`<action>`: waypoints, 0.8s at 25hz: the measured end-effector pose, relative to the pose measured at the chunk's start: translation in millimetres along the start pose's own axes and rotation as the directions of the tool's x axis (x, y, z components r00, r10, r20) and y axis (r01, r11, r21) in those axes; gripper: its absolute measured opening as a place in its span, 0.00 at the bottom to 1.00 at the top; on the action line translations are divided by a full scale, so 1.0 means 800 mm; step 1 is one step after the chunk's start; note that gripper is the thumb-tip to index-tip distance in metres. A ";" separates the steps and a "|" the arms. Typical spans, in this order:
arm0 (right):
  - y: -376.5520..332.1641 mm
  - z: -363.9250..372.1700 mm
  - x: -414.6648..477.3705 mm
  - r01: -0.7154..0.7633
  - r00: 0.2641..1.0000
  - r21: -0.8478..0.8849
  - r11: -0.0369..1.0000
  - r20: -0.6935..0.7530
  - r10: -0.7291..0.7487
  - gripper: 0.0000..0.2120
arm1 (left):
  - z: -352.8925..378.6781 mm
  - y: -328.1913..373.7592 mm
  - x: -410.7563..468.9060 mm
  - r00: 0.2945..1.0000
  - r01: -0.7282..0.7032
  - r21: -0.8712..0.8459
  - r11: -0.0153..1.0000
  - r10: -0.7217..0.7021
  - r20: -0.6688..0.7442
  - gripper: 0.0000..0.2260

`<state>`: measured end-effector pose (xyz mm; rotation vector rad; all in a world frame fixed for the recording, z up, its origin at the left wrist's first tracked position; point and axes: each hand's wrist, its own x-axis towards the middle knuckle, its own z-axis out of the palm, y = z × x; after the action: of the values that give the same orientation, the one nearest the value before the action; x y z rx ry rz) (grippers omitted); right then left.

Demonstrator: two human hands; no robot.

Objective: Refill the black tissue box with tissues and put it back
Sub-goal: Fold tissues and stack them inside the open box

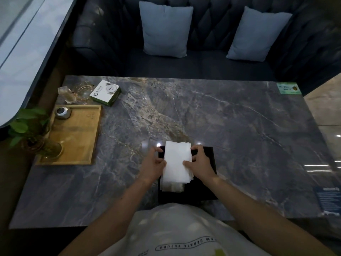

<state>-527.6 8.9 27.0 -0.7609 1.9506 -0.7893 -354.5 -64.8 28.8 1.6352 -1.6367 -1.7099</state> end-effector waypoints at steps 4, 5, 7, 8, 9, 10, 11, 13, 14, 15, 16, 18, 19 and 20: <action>0.015 0.015 -0.005 0.105 0.994 -0.172 0.980 0.024 -0.102 0.17 | 0.011 -0.009 -0.002 0.999 0.004 0.213 0.977 -0.012 0.040 0.15; 0.018 0.018 -0.007 0.119 0.993 -0.219 0.968 0.048 -0.111 0.14 | 0.014 -0.012 -0.003 0.997 0.001 0.261 0.965 -0.020 0.070 0.14; 0.025 0.025 -0.007 0.125 0.991 -0.331 0.935 0.093 -0.099 0.09 | 0.018 -0.020 -0.006 0.993 0.004 0.343 0.939 -0.044 0.109 0.15; 0.027 0.028 -0.006 0.120 0.991 -0.385 0.915 0.105 -0.085 0.07 | 0.019 -0.022 -0.007 0.991 0.000 0.379 0.925 -0.051 0.123 0.15; 0.028 0.030 -0.005 0.113 0.991 -0.432 0.895 0.113 -0.071 0.07 | 0.020 -0.024 -0.008 0.989 -0.008 0.411 0.911 -0.054 0.138 0.16; 0.028 0.032 -0.004 0.110 0.991 -0.472 0.874 0.121 -0.059 0.08 | 0.022 -0.025 -0.008 0.986 -0.018 0.438 0.899 -0.055 0.155 0.16; 0.028 0.034 -0.002 0.110 0.990 -0.509 0.854 0.130 -0.050 0.09 | 0.024 -0.026 -0.008 0.984 -0.030 0.461 0.887 -0.056 0.171 0.17; 0.026 0.037 0.001 0.125 0.987 -0.579 0.806 0.155 -0.041 0.11 | 0.029 -0.024 -0.008 0.978 -0.045 0.504 0.863 -0.065 0.200 0.18; 0.025 0.039 0.003 0.136 0.984 -0.615 0.777 0.174 -0.035 0.13 | 0.032 -0.022 -0.008 0.974 -0.048 0.528 0.848 -0.076 0.211 0.19; 0.024 0.041 0.005 0.147 0.981 -0.650 0.746 0.194 -0.024 0.14 | 0.035 -0.021 -0.007 0.971 -0.050 0.553 0.831 -0.089 0.222 0.18; 0.023 0.042 0.008 0.153 0.976 -0.680 0.717 0.216 -0.004 0.16 | 0.039 -0.020 -0.006 0.966 -0.051 0.578 0.814 -0.106 0.235 0.17; 0.024 0.042 0.012 0.163 0.963 -0.724 0.670 0.265 0.052 0.18 | 0.046 -0.020 -0.003 0.951 -0.044 0.624 0.780 -0.159 0.266 0.15; 0.024 0.041 0.013 0.174 0.955 -0.740 0.650 0.289 0.073 0.19 | 0.048 -0.022 -0.002 0.943 -0.044 0.644 0.764 -0.180 0.278 0.14; 0.024 0.040 0.014 0.188 0.948 -0.751 0.633 0.308 0.083 0.19 | 0.049 -0.023 0.000 0.939 -0.049 0.659 0.750 -0.191 0.287 0.13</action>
<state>-508.3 4.9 -6.3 -1.3639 1.9339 0.2268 -377.9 -38.5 2.9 1.7517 -2.6180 -1.6044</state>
